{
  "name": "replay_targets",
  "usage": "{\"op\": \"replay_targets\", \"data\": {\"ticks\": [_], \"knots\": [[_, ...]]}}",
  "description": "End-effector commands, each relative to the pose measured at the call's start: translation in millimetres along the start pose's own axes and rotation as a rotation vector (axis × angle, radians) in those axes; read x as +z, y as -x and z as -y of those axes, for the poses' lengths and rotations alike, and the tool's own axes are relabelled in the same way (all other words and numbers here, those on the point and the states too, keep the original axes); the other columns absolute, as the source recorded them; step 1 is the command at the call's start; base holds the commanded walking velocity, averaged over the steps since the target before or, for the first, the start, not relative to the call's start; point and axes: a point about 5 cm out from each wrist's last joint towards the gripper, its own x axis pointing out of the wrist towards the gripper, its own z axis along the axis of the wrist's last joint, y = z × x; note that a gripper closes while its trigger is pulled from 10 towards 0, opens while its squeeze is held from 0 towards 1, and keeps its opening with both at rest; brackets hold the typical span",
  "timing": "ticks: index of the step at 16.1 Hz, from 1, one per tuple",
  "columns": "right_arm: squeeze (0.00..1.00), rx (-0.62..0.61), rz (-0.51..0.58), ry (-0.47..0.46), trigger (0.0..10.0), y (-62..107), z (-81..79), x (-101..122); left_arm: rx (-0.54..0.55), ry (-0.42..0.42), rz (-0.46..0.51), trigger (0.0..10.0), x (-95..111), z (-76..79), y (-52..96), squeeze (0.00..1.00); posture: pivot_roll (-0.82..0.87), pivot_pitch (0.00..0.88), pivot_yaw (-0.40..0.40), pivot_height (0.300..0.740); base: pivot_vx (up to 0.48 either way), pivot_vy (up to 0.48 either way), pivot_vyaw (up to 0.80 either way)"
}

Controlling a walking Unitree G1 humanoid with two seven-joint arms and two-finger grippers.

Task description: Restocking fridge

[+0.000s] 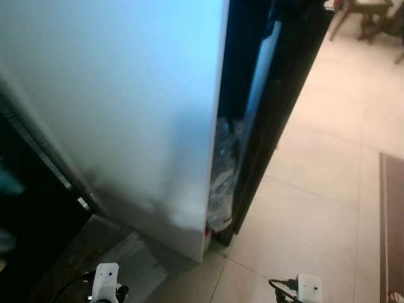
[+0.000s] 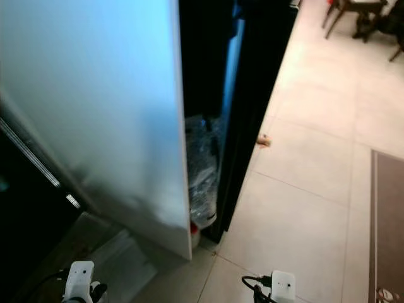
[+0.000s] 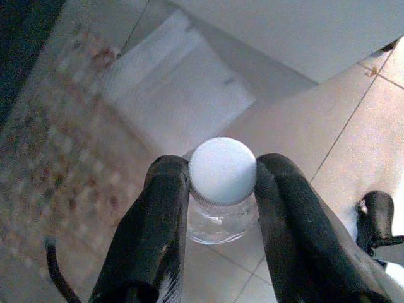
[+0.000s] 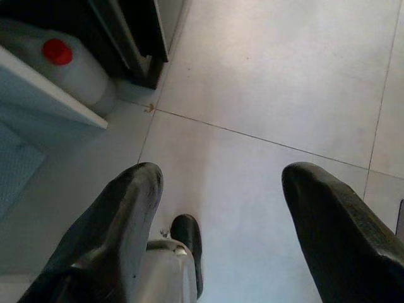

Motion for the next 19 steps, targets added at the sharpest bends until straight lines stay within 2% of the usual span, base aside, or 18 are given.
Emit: {"op": "replay_targets", "data": {"ticks": [1,8,11,12,13,16,19], "knots": [[0.00,-0.013,-0.024,0.002,10.0,2.1,2.7,-6,-0.001,-0.011,-0.007,10.0,-2,-0.5,0.4,0.00,-0.09,0.075,0.015,0.740,0.304,0.000,0.00],[0.00,-0.055,-0.014,0.023,10.0,2.3,8.3,-5,-0.003,-0.009,0.011,10.0,3,0.6,-0.7,0.00,-0.09,0.076,0.015,0.740,0.000,0.000,0.00],[0.00,-0.070,0.069,0.061,10.0,-1.0,9.5,11,-0.003,-0.009,0.019,10.0,4,-0.8,-0.4,0.00,-0.09,0.077,0.014,0.740,0.000,0.000,0.00],[0.00,-0.089,0.116,0.099,10.0,-1.3,11.3,18,-0.002,-0.010,0.021,10.0,4,-1.4,-0.3,0.00,-0.08,0.079,0.011,0.740,0.000,0.000,0.00],[0.00,-0.098,0.210,0.146,10.0,-0.3,12.2,30,0.001,-0.011,0.023,10.0,4,-2.2,-0.2,0.00,-0.08,0.079,0.011,0.740,0.000,0.000,0.00],[0.00,-0.114,0.402,0.156,10.0,6.4,14.2,49,0.003,-0.015,0.022,10.0,3,-2.9,0.0,0.00,-0.09,0.082,0.010,0.740,0.000,0.000,0.00],[0.00,-0.024,0.614,0.154,10.0,16.1,0.1,74,-0.001,-0.019,0.027,10.0,5,-1.4,-0.6,0.00,-0.09,0.076,0.011,0.740,0.000,0.000,0.00]]}}
